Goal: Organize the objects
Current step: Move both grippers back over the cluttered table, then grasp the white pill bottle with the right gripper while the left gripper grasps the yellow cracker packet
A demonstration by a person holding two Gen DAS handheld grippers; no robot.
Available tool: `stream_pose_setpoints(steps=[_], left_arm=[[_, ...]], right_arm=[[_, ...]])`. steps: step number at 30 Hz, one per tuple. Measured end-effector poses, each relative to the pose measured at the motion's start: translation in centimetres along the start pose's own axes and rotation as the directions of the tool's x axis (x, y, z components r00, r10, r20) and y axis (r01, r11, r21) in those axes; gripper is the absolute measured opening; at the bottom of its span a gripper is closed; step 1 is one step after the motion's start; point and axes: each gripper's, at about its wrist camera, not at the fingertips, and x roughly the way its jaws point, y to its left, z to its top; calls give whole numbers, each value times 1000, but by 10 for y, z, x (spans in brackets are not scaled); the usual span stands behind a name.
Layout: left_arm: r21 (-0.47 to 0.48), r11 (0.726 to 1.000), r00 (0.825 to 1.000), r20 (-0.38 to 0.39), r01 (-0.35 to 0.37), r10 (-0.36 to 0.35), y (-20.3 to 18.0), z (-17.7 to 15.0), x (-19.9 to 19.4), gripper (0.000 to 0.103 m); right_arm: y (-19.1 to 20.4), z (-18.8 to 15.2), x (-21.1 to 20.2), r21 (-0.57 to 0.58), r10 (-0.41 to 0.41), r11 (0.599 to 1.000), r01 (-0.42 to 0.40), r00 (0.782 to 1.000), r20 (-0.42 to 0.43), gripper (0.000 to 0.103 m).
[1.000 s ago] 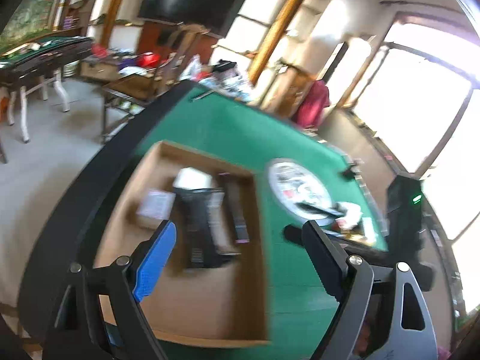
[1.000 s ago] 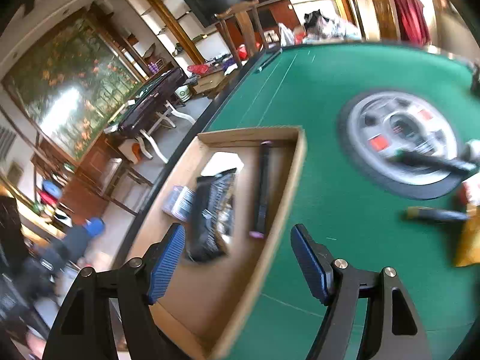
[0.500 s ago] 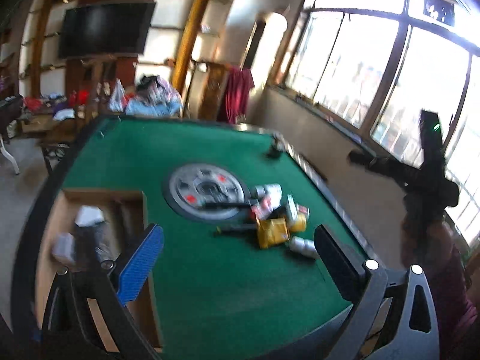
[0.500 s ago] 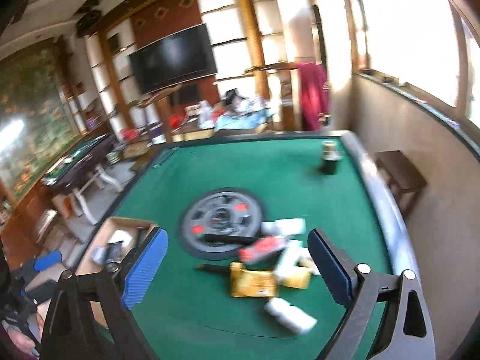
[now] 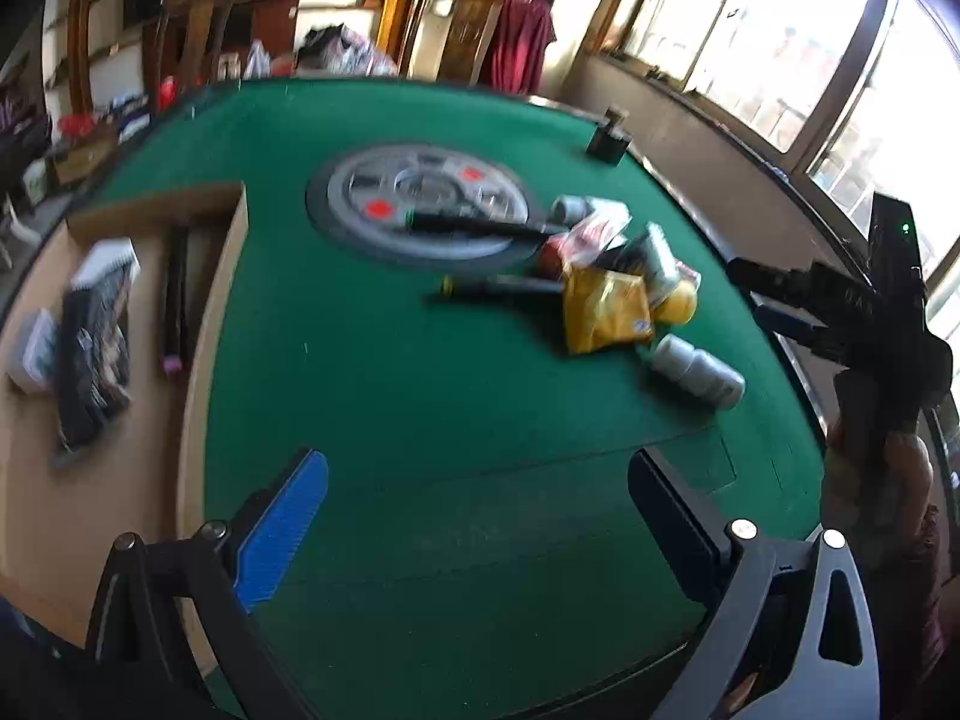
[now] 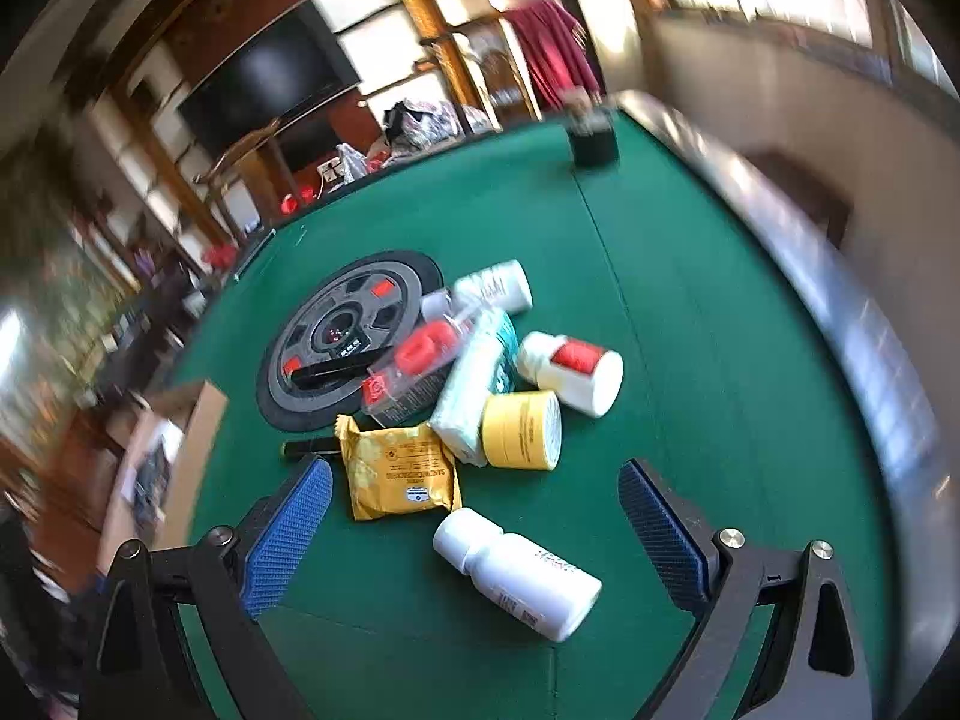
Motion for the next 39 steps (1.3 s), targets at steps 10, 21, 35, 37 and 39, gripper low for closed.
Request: stream_pose_setpoints(steps=[10,21,35,37,39], left_arm=[[-63,998,1000,-10,1,-2,17,-3,9,100],[-57,998,1000,4,11,-11,23,1,3,100],[514,855,994,41,68,-104,-97,45,38,100],[590,805,995,18,65,-94,-114,51,58,100],[649,759,997,15,47,-75,-124,53,74,100]], right_arm=[[-27,-10,42,123,134,985,-117,981,-138,99],[45,-60,51,-230,-111,971,67,976,-185,84],[-2,-70,14,-165,-112,982,92,987,-114,37],[-12,-68,14,-130,-55,991,40,992,-112,37],[-19,-67,12,-108,-11,994,-1,994,-109,37]])
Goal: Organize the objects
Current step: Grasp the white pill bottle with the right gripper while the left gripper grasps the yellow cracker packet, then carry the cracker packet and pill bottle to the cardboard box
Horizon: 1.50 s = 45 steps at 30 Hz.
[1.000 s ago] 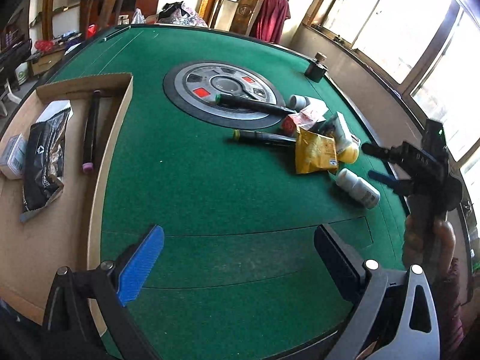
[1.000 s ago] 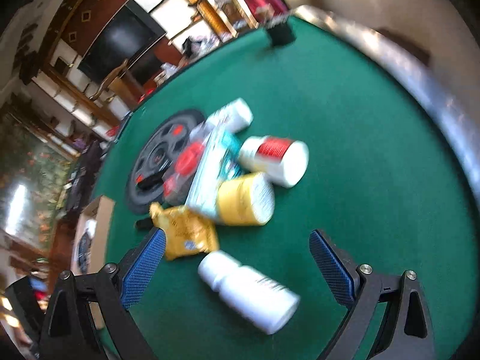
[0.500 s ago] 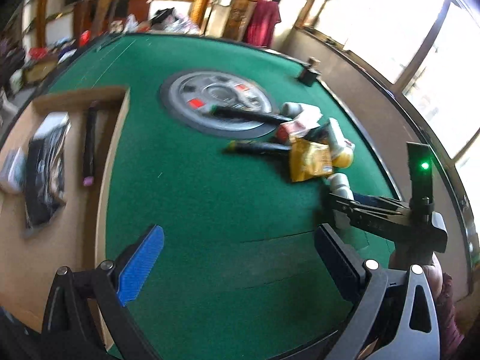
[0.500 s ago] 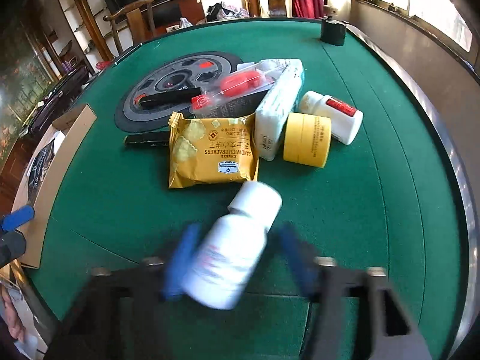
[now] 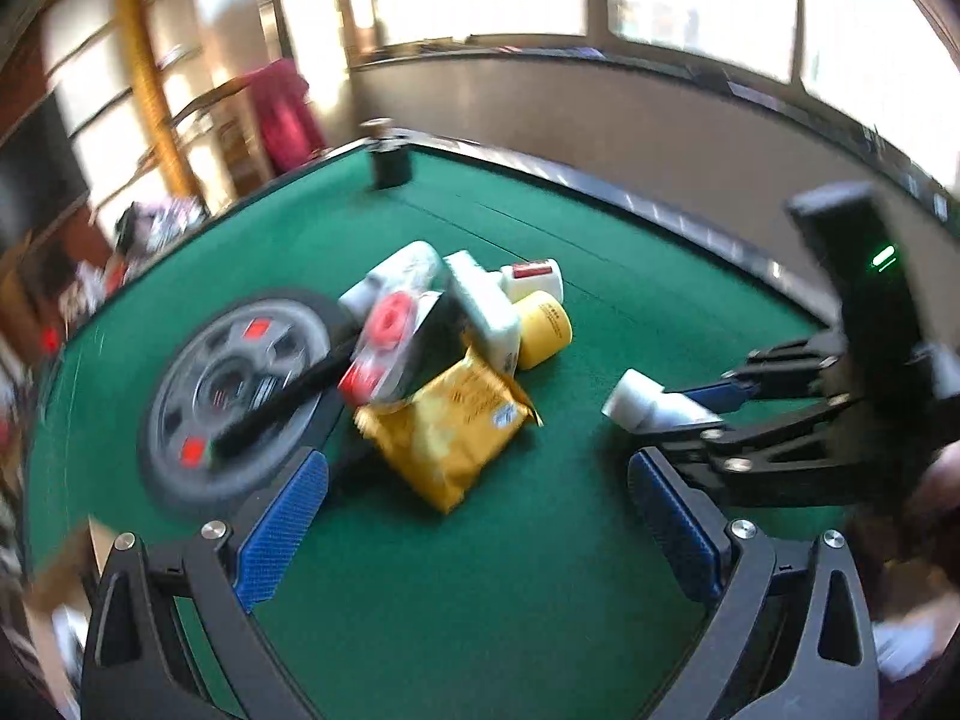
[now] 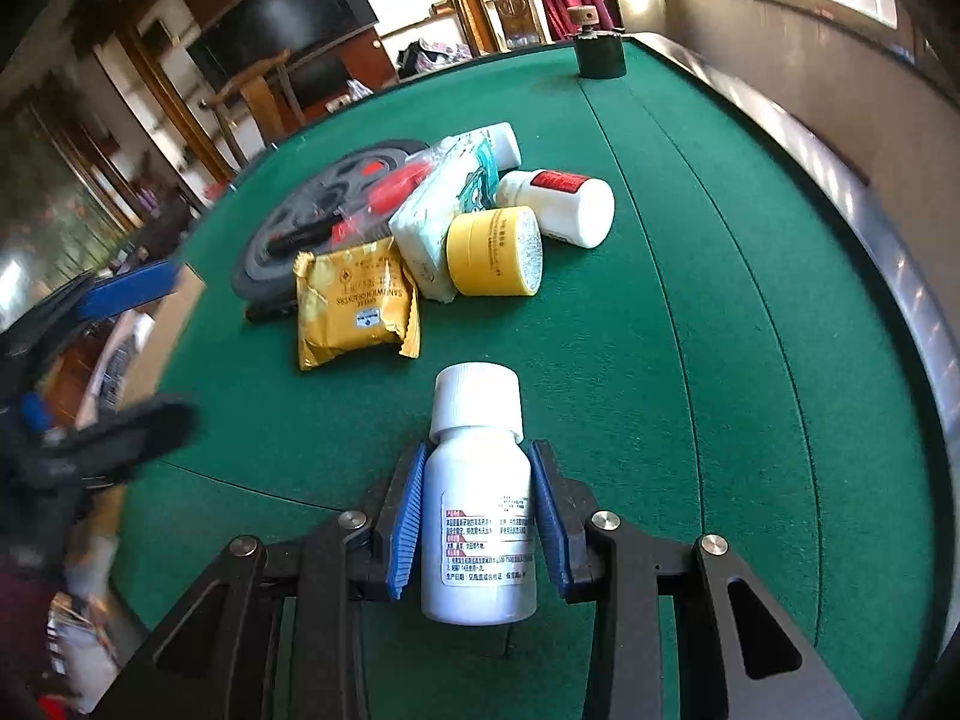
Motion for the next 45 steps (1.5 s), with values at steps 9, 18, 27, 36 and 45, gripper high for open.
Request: stream_pose_setpoints(steps=[9,18,27,36,45], left_arm=[[183,983,990,-139,33,-8,-4,16,69,95],[57,995,977,-200,84,-72,4,4,72,44],[-71,997,988,-152,-9,-2,0,-9,67,43],[-312,950,996,-74,19,-44,32,-49,1,43],[-437,899,999,48,11,11,62,-88,-88,43]], right_arm=[[-17,0,-1,80,130,988,-130,992,5,38],[-4,-3,-3,24,78,997,-78,997,11,42],[27,-7,2,-97,-104,990,105,995,11,48],[29,-9,2,-70,-147,987,146,989,-11,37],[60,-16,-13,-71,-17,997,16,1000,-11,37]])
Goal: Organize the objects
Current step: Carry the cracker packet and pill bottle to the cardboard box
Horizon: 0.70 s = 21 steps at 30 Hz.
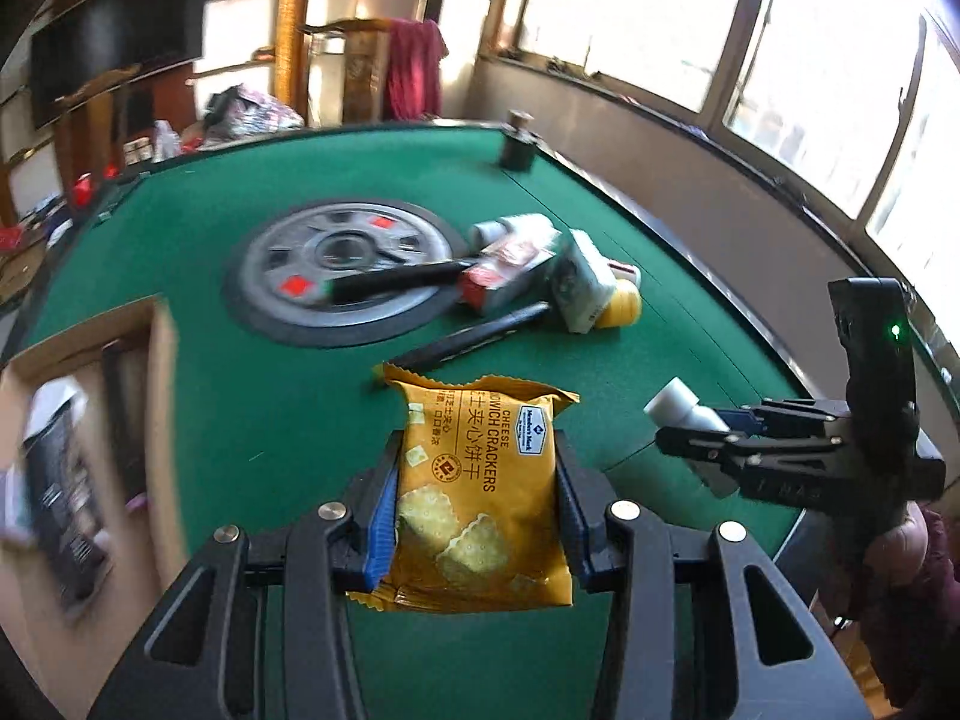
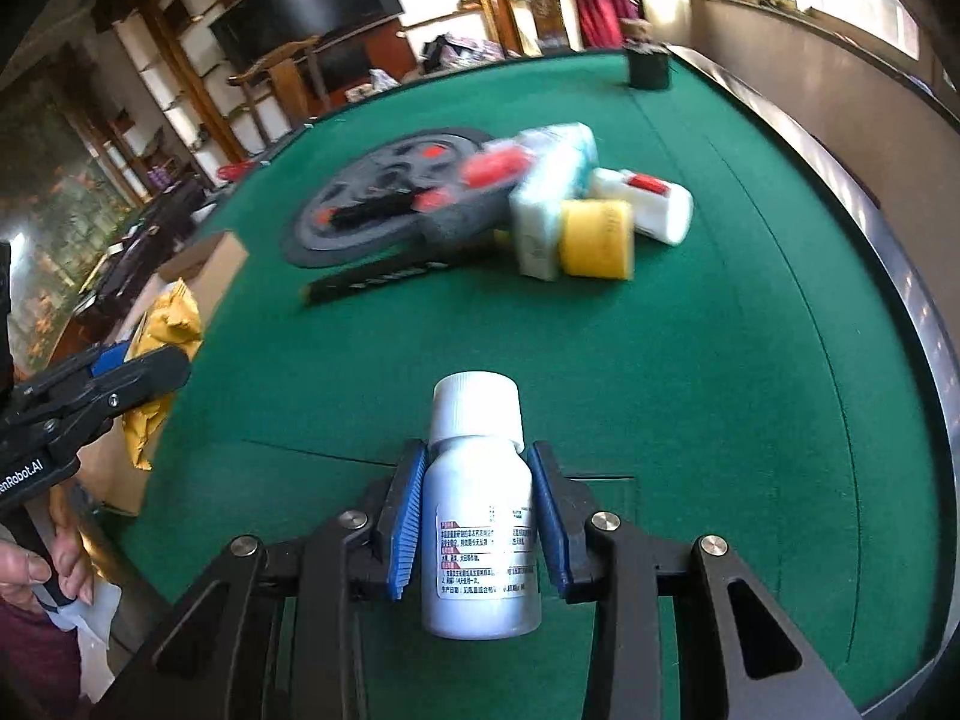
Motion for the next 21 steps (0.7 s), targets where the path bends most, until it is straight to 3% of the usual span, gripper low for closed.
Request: stream_pose_setpoints(steps=[4,7,17,21], left_arm=[[-77,996,999,26,-37,39,34,-16,-32,43],[-118,987,992,43,-109,115,61,-29,-57,43],[-265,913,947,-9,-311,320,162,-72,-102,43],[-283,896,938,-41,-341,344,187,-84,-101,43]], right_arm=[[24,5,-8,-23,68,997,-68,998,13,37],[50,13,-9,-54,110,993,-109,994,14,37],[153,39,19,-138,278,949,-283,959,-54,37],[194,44,40,-175,316,927,-331,943,-105,37]])
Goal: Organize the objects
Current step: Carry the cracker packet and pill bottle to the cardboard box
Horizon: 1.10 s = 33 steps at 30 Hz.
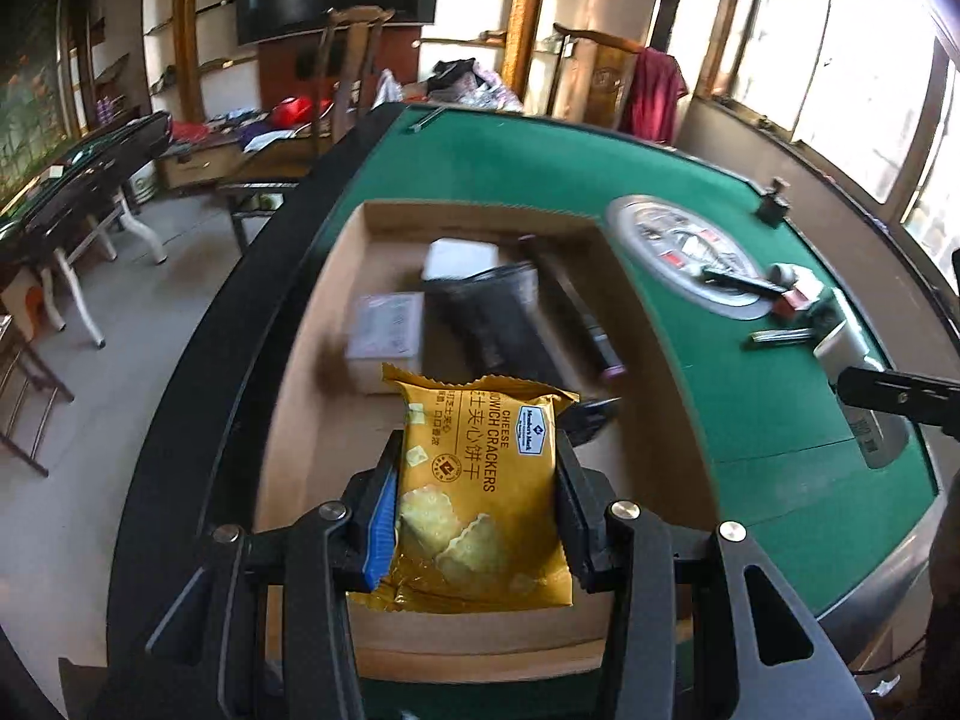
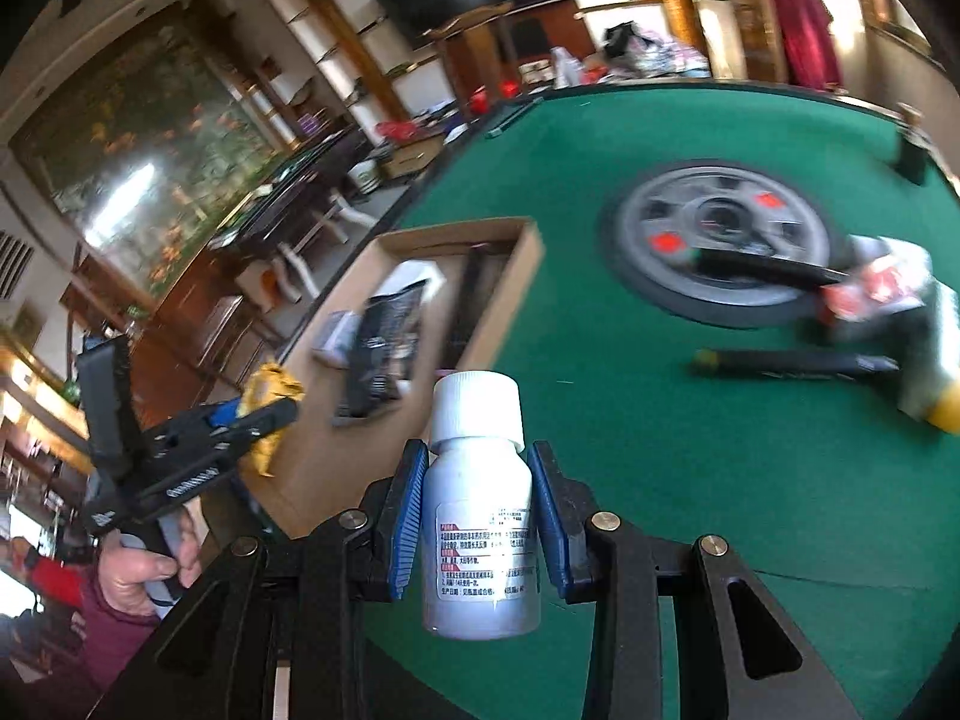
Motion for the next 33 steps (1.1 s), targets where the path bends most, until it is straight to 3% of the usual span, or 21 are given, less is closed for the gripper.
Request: stream_pose_setpoints(steps=[11,20,29,33], left_arm=[[-12,1000,998,-63,-18,17,22,0,29,43],[-65,997,984,-176,-38,27,44,30,63,43],[-98,993,988,-148,-61,46,46,39,69,44],[-105,994,995,-98,-36,26,46,37,58,56]], right_arm=[[61,12,82,-95,31,995,-44,991,-133,38],[86,7,123,-147,16,988,-49,976,-215,38],[101,15,164,-164,4,985,-52,959,-282,38],[105,20,180,-189,-24,981,-33,956,-293,38]])
